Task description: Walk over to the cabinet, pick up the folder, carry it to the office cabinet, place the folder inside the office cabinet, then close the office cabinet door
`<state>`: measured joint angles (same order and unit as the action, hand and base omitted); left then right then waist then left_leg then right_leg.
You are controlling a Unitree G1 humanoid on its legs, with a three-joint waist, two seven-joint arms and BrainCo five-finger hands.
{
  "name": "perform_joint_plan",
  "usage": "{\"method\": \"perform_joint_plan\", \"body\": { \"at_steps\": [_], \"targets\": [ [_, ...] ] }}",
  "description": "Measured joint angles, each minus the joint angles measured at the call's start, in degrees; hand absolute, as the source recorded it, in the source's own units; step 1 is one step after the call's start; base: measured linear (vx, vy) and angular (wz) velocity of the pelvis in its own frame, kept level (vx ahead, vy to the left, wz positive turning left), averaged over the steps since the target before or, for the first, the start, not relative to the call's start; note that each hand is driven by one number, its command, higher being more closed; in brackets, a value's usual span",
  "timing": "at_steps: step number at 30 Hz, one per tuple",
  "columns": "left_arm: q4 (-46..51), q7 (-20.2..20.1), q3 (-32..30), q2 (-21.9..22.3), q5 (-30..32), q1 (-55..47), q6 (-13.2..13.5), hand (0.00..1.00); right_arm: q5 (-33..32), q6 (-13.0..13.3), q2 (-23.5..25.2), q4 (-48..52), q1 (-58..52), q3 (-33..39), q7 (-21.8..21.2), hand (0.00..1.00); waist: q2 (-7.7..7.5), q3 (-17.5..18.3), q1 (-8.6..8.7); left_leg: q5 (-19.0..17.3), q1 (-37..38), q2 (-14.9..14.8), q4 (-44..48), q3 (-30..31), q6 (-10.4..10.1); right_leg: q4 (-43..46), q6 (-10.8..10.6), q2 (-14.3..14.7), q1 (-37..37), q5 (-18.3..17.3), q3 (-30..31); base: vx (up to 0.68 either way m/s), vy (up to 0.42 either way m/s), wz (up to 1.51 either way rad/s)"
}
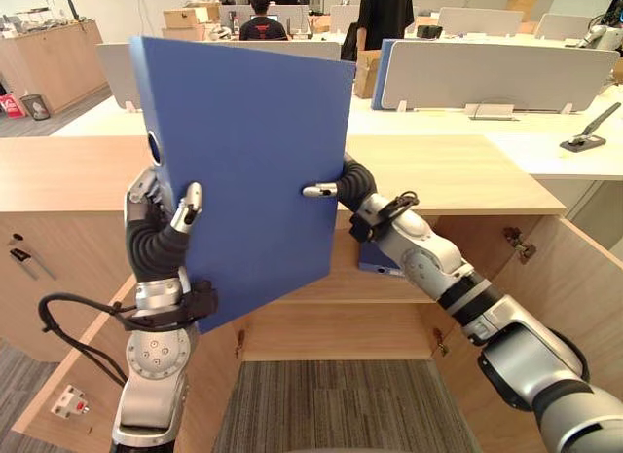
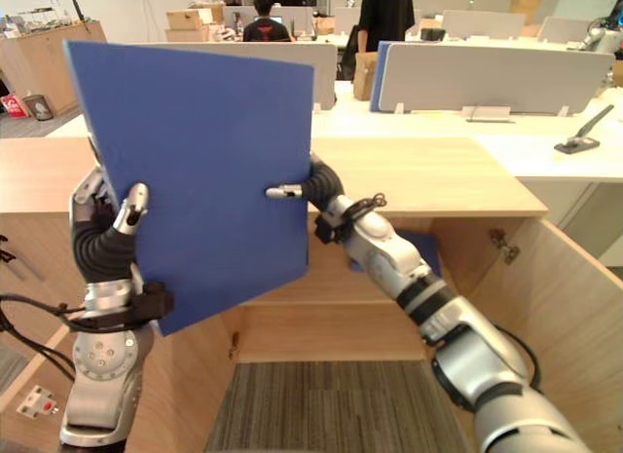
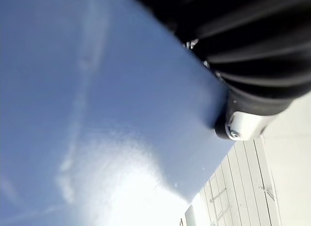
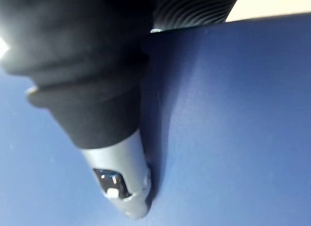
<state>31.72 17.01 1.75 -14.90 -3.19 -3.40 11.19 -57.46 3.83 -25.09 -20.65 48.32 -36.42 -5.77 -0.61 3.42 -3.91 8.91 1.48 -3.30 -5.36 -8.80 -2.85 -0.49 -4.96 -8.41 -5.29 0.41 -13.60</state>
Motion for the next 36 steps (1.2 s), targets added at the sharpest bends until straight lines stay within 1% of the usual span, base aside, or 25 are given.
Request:
{"method": "perform_joint_plan", "body": {
  "at_steps": [6, 7, 9, 11, 12, 16, 17, 18, 20, 21, 24, 25, 26, 27, 29, 31, 32, 33, 34, 35, 36],
  "targets": [
    [0.00, 0.07, 1.17, -0.41, -2.81, 0.46, 0.00, 1.00, -1.59, 0.69, 0.75, -2.67, 2.21, -1.47, 0.75, 0.00, 0.01, 0.00, -0.30, 0.14, -0.18, 0.02, 0.02, 0.15, 0.02, -0.04, -0.04, 0.01, 0.06, 0.16, -0.07, 0.00, 0.000, 0.00],
    [0.00, 0.07, 1.63, -0.76, -3.61, 0.50, 0.00, 1.00, -2.25, 0.72, 0.69, -2.74, 2.27, -1.50, 0.57, 1.00, 0.01, 0.00, -0.35, 0.20, -0.21, 0.02, 0.01, 0.24, 0.02, -0.01, -0.04, 0.00, 0.06, 0.15, -0.16, 0.00, 0.000, 0.00],
    [0.00, 0.07, 1.67, -1.29, -3.92, 0.54, 0.02, 1.00, -2.35, 1.05, 0.45, -3.53, 3.36, -2.35, -1.18, 1.00, 0.01, 0.00, -0.29, 0.26, -0.25, 0.02, 0.00, 0.31, 0.02, 0.02, 0.01, 0.01, 0.07, 0.13, -0.22, 0.00, 0.000, 0.00],
    [0.00, 0.08, 1.70, -1.31, -4.22, 0.62, 0.58, 1.00, -4.14, 1.78, -0.24, -3.95, 4.57, -3.74, -2.13, 1.00, 0.01, 0.00, -0.27, 0.28, -0.31, 0.03, 0.00, 0.35, 0.04, 0.01, 0.19, -0.02, 0.10, 0.04, -0.24, 0.00, 0.000, 0.00],
    [0.00, 0.08, 1.71, -1.31, -4.49, 0.68, 1.43, 1.00, -4.56, 1.92, -0.71, -3.47, 4.99, -4.09, -2.23, 1.00, 0.01, 0.00, -0.29, 0.28, -0.34, 0.06, 0.00, 0.39, 0.04, 0.01, 0.19, -0.05, 0.11, 0.04, -0.26, 0.00, 0.000, 0.00],
    [-0.03, 0.08, 1.73, -1.69, -4.77, 0.92, 5.14, 1.00, -6.84, 2.89, -3.85, 0.32, 5.09, -4.25, -5.07, 1.00, -0.01, 0.00, -0.61, 0.28, -0.49, 0.12, 0.00, 0.63, 0.04, -0.04, 0.19, -0.08, 0.10, 0.03, -0.46, 0.00, 0.000, 0.02],
    [-0.25, 0.08, 1.73, -1.71, -4.76, 0.92, 5.99, 0.00, -7.01, 3.14, -4.40, 1.08, 5.09, -4.22, -5.46, 1.00, -0.01, 0.00, -0.62, 0.28, -0.51, 0.12, 0.00, 0.63, 0.04, -0.07, 0.18, -0.08, 0.11, 0.03, -0.46, 0.00, 0.000, 0.00],
    [-1.35, 0.04, 1.81, -1.74, -5.04, 0.93, 7.11, 0.00, -7.00, 3.22, -5.30, 2.27, 5.09, -4.26, -5.49, 1.00, -0.01, 0.00, -0.60, 0.27, -0.51, 0.11, 0.01, 0.63, 0.03, -0.08, 0.18, -0.06, 0.12, 0.03, -0.45, 0.00, 0.000, 0.00],
    [-3.85, -0.85, 2.95, -2.34, -6.17, 0.94, 8.38, 0.00, -6.64, 3.27, -6.59, 3.26, 5.08, -4.22, -5.49, 1.00, -0.01, 0.00, -0.62, 0.27, -0.56, 0.08, 0.01, 0.63, 0.03, -0.08, 0.18, -0.05, 0.17, 0.04, -0.43, 0.00, 0.000, 0.00],
    [-5.74, -1.74, 4.03, -3.02, -7.61, 0.94, 8.65, 0.00, -6.51, 3.24, -7.69, 3.54, 4.89, -4.43, -5.55, 1.00, -0.02, -0.01, -0.65, 0.27, -0.57, 0.07, 0.01, 0.62, 0.03, -0.08, 0.17, -0.04, 0.20, 0.04, -0.41, 0.00, 0.000, 0.00],
    [-10.52, -3.82, 4.18, -3.17, -12.67, 0.88, 9.34, 0.00, -6.01, 2.90, -9.88, 5.82, 3.32, -6.02, -5.65, 1.00, -0.03, -0.01, -0.42, 0.25, -0.61, 0.02, 0.01, 0.45, 0.01, -0.03, 0.14, -0.02, 0.38, 0.06, -0.24, 0.00, 0.000, -0.01],
    [-11.59, -4.43, 4.19, -3.17, -13.13, 0.84, 9.36, 0.00, -5.82, 2.74, -10.25, 6.32, 2.71, -6.01, -5.65, 1.00, -0.02, -0.01, -0.37, 0.24, -0.61, 0.01, 0.01, 0.40, 0.00, -0.03, 0.05, -0.02, 0.42, 0.11, -0.19, 0.00, 0.000, -0.03],
    [-13.70, -6.00, 4.26, -3.28, -14.04, 0.44, 9.36, 0.00, -5.02, 2.44, -10.91, 7.27, 1.40, -5.89, -5.65, 1.00, -0.02, -0.01, -0.25, 0.22, -0.61, -0.01, 0.01, 0.28, -0.02, -0.02, -0.01, -0.01, 0.50, 0.15, -0.05, 0.00, 0.000, -0.06],
    [-15.97, -7.68, 4.45, -3.41, -15.17, -0.49, 9.33, 0.00, -4.03, 2.13, -11.47, 8.21, 0.27, -5.91, -5.67, 1.00, -0.02, -0.01, -0.13, 0.15, -0.61, -0.03, 0.01, 0.10, -0.09, -0.01, -0.02, 0.00, 0.60, 0.15, 0.12, 0.00, 0.000, -0.06],
    [-19.07, -9.61, 5.31, -3.44, -16.12, -1.46, 9.13, 0.00, -2.79, 1.44, -12.74, 9.57, -1.15, -5.91, -5.85, 1.00, -0.03, -0.02, -0.08, 0.09, -0.61, -0.06, 0.02, -0.06, -0.15, 0.01, -0.02, 0.02, 0.73, 0.15, 0.43, 0.00, 0.001, -0.06],
    [-23.36, -12.33, 7.01, -3.50, -17.36, -3.02, 8.20, 0.00, -0.25, 0.10, -13.69, 10.55, -3.40, -5.62, -6.26, 1.00, -0.04, -0.02, -0.05, 0.00, -0.62, -0.15, 0.04, -0.55, -0.21, 0.17, -0.02, 0.08, 1.17, 0.16, 1.08, 0.00, 0.004, -0.12],
    [-25.99, -14.26, 8.16, -3.60, -17.88, -3.40, 7.72, 0.00, 0.60, -0.23, -14.33, 10.99, -5.60, -5.33, -6.56, 1.00, -0.06, -0.03, -0.09, -0.43, -0.69, -0.33, 0.01, -0.79, -0.69, 0.02, 0.03, 0.20, 1.31, 0.22, 1.26, 0.00, 0.004, -0.12],
    [-28.90, -16.38, 9.09, -3.70, -18.94, -3.62, 7.11, 0.00, 1.01, -0.57, -14.63, 11.06, -8.20, -5.12, -6.68, 1.00, -0.11, -0.02, 0.04, -0.44, -0.73, -0.49, 0.01, -0.94, -0.71, -0.21, 0.12, 0.36, 1.34, 0.34, 1.35, 0.00, 0.001, -0.10],
    [-30.29, -17.32, 9.44, -3.73, -19.65, -3.75, 6.70, 0.00, 1.44, -0.91, -14.65, 11.13, -9.64, -4.84, -6.71, 1.00, -0.11, -0.02, 0.16, -0.45, -0.73, -0.57, 0.01, -1.02, -0.72, -0.25, 0.14, 0.43, 1.39, 0.35, 1.39, 0.01, -0.003, -0.06],
    [-33.40, -19.19, 10.49, -3.67, -20.54, -3.82, 6.08, 0.00, 2.73, -1.94, -14.63, 12.03, -13.83, -2.41, -7.19, 1.00, -0.11, -0.03, 0.23, -0.45, -0.74, -0.76, 0.01, -1.07, -0.73, -0.34, 0.14, 0.62, 1.39, 0.36, 1.44, 0.01, -0.008, -0.04],
    [-34.81, -20.14, 11.09, -3.58, -21.05, -3.89, 5.75, 0.00, 3.12, -2.36, -14.60, 12.48, -16.20, -1.05, -7.58, 1.00, -0.12, -0.03, 0.25, -0.45, -0.74, -0.84, 0.01, -1.12, -0.74, -0.40, 0.14, 0.71, 1.40, 0.37, 1.47, 0.02, -0.014, -0.08]
  ]
}}
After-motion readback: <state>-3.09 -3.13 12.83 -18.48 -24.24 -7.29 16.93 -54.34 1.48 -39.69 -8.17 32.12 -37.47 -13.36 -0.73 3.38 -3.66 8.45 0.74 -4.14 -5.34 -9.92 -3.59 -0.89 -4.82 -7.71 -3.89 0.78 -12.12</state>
